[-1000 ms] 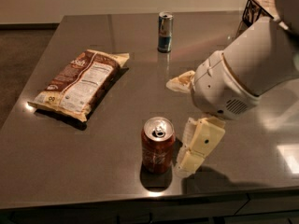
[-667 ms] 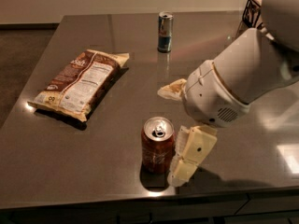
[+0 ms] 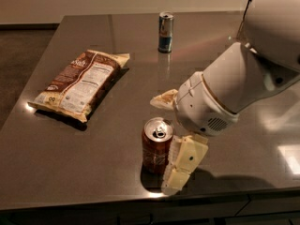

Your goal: Move coke can near brown chip bag

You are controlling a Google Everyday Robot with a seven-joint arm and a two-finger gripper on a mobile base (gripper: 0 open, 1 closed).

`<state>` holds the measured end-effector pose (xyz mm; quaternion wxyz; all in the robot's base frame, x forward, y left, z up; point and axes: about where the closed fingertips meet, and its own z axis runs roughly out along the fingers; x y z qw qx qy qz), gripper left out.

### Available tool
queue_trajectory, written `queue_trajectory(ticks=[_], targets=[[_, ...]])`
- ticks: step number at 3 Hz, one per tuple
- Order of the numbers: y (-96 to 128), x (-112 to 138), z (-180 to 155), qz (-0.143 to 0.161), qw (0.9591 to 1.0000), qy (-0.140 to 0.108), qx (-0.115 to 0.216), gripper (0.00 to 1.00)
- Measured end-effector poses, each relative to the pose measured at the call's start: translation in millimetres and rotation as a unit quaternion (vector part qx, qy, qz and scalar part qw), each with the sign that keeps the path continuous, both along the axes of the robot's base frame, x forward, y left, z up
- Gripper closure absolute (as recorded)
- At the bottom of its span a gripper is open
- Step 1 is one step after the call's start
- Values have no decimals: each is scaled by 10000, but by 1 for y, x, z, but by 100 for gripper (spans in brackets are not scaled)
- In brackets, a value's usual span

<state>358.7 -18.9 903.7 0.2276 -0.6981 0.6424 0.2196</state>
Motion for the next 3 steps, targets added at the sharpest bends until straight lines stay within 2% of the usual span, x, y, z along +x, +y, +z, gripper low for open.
queue_trajectory(ticks=[1,3], targets=[[3,1,-5,21,10000,47,-5,18],[9,3,9,20,10000,87,-37,65]])
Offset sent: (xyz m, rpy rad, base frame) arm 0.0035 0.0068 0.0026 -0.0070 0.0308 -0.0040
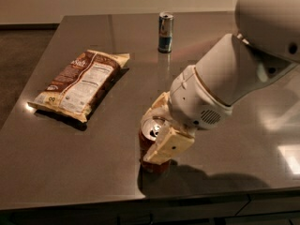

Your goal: Move coke can near brown chip bag

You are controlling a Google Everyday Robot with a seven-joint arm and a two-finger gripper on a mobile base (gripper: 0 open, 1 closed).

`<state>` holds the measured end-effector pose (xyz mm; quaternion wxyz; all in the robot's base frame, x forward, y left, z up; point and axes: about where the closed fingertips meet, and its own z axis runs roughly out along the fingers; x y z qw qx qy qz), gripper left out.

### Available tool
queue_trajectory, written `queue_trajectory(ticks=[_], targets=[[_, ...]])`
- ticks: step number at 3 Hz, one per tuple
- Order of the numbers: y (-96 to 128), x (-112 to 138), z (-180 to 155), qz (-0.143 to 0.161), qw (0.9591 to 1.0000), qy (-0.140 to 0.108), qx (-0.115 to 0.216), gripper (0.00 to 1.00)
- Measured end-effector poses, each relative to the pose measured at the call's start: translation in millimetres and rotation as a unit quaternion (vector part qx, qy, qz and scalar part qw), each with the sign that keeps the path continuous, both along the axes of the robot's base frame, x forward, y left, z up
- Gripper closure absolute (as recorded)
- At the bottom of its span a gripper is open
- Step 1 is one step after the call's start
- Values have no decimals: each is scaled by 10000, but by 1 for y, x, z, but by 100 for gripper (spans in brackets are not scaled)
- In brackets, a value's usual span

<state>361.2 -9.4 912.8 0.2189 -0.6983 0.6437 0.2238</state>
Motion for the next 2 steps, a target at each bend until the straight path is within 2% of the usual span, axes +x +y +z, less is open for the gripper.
queue_trajectory(ticks=[1,2], targets=[[7,9,12,17,10000,-5,26,87],[19,33,25,12,10000,-13,95,100]])
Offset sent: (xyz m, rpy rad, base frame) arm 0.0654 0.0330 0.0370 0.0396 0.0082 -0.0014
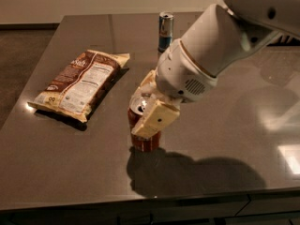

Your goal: Move coke can near brown chip bag

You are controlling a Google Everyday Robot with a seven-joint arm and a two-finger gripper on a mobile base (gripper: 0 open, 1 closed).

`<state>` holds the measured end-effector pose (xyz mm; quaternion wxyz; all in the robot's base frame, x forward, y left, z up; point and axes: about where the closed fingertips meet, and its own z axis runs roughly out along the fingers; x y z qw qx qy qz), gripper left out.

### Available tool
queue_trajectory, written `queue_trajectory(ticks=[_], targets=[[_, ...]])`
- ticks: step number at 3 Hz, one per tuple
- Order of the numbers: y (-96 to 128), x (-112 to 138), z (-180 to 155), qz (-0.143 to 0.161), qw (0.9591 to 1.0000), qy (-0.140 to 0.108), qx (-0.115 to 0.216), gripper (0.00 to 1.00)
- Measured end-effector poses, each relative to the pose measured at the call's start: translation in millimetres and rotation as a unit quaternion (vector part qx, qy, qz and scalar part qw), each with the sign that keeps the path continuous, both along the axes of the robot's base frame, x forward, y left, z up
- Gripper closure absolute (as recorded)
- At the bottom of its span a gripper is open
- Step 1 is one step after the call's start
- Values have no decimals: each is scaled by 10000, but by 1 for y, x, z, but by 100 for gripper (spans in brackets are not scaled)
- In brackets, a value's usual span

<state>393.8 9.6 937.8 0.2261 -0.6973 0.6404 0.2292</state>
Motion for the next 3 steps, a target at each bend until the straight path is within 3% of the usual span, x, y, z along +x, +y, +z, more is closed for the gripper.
queue_trajectory(ticks=[3], targets=[[36,96,-5,-543,9979,-117,327,100]])
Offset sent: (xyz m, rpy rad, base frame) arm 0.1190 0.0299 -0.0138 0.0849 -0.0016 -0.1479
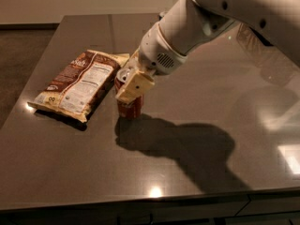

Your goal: Move coke can near brown chip bag

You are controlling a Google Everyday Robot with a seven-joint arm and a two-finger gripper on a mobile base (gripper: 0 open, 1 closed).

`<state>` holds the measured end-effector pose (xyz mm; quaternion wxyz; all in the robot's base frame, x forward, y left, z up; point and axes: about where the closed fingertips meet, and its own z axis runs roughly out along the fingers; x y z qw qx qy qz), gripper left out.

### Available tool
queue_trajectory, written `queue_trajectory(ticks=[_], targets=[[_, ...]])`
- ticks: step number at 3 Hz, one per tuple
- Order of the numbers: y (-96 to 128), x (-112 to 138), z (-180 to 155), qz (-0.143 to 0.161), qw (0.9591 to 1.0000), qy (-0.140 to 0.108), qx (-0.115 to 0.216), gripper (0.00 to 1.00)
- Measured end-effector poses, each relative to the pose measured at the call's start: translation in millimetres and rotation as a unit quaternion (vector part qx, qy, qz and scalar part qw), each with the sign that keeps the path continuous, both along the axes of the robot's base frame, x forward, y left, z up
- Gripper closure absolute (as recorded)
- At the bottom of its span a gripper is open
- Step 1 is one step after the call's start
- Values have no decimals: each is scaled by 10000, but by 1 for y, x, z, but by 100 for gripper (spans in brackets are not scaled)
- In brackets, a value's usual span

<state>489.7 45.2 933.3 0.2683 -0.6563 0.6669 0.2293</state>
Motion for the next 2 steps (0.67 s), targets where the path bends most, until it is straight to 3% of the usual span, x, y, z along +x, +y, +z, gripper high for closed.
queue_trajectory(ticks=[1,2], targets=[[12,18,-5,-86,9999,-8,-95,84],[25,28,-12,-113,9997,52,-203,61]])
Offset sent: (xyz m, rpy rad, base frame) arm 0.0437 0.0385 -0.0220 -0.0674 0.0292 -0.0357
